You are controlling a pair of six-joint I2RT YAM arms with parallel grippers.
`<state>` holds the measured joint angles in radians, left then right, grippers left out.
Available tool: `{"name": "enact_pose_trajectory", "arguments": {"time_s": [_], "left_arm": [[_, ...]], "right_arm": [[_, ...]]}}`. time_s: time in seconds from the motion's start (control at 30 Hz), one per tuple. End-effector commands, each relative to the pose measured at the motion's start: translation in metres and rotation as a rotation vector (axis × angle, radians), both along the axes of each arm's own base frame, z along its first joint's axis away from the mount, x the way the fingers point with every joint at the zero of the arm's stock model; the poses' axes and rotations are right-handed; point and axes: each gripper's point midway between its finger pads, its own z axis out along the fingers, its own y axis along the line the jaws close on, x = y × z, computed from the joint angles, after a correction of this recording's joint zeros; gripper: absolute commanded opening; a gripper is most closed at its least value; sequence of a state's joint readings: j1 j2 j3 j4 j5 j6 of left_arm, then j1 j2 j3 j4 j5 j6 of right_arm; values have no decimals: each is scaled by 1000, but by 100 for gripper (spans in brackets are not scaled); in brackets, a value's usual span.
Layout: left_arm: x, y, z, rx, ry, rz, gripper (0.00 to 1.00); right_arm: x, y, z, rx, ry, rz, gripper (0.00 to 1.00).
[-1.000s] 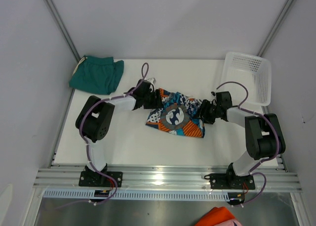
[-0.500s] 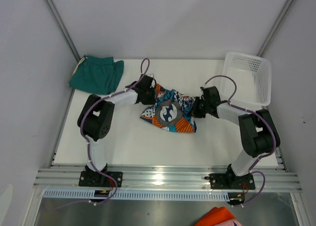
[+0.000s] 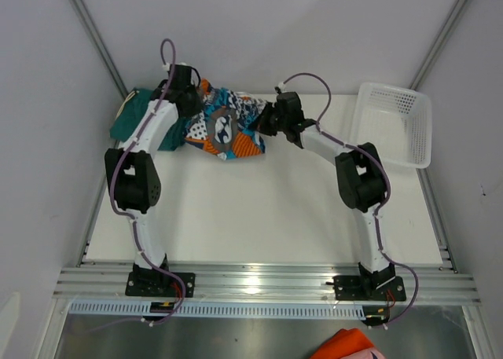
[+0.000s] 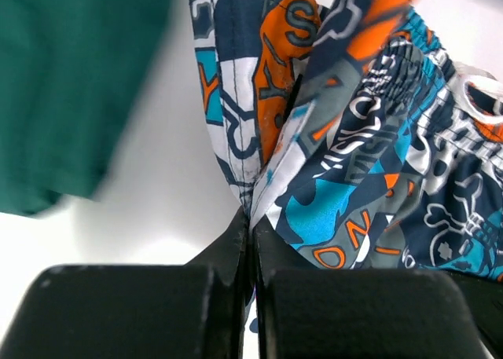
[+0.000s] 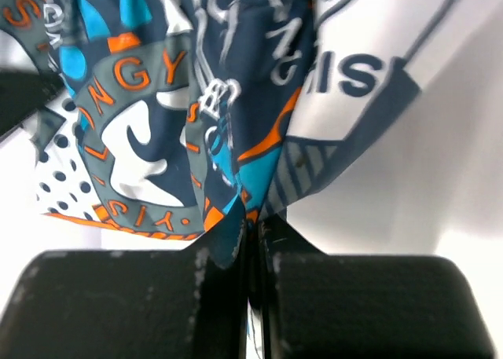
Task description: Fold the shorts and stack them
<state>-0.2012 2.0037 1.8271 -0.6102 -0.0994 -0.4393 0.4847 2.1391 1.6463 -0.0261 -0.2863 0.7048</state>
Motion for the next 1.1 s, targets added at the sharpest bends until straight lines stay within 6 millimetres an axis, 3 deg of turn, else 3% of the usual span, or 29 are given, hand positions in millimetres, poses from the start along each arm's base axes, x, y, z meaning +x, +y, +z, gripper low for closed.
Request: {"name": "enact_pose_trajectory", "arguments": {"time_s": [0.0, 0.07, 0.1, 0.13, 0.17, 0.2, 0.23, 0.27, 0.3, 0.33, 0.37, 0.4, 0.43, 0.5, 0.6, 0.9, 1.07], "left_arm": [[10, 42, 13, 43, 2, 59, 0], [25, 65, 21, 49, -23, 99, 0], [32, 69, 29, 43, -46, 101, 0], [37, 77, 30, 48, -54, 110, 0], [46, 84, 29, 58, -61, 117, 0], [55, 97, 40, 59, -92, 135, 0], [60, 101, 40, 53, -96, 129, 0], [61, 105, 33, 51, -74, 128, 0], [75, 123, 44, 46, -114, 150, 0], [78, 126, 41, 37, -106, 147, 0], [83, 136, 51, 33, -136, 160, 0], [88, 139, 51, 29, -147, 162, 0], [91, 141, 54, 11, -164, 155, 0], [96, 151, 61, -2, -201, 168, 0], [100, 166, 62, 7, -224, 184, 0], [106, 181, 80, -65, -295, 167, 0], [106, 181, 86, -95, -308, 147, 0]], "right_arm": [[29, 51, 16, 167, -63, 34, 0], [45, 75, 47, 301, -137, 52, 0], [49, 87, 27, 319, -126, 56, 0], [56, 98, 46, 368, -174, 62, 0], [61, 105, 49, 422, -173, 49, 0], [65, 113, 65, 493, -238, 50, 0], [68, 123, 45, 524, -227, 40, 0], [73, 128, 64, 608, -251, 20, 0], [76, 131, 78, 673, -302, 6, 0], [83, 138, 52, 689, -286, -52, 0], [87, 142, 80, 762, -320, -66, 0], [90, 144, 80, 786, -325, -89, 0], [96, 147, 63, 797, -320, -145, 0], [95, 149, 78, 848, -359, -180, 0], [100, 148, 77, 846, -382, -278, 0], [100, 148, 77, 881, -377, -376, 0], [96, 153, 88, 901, -366, -400, 0]]}}
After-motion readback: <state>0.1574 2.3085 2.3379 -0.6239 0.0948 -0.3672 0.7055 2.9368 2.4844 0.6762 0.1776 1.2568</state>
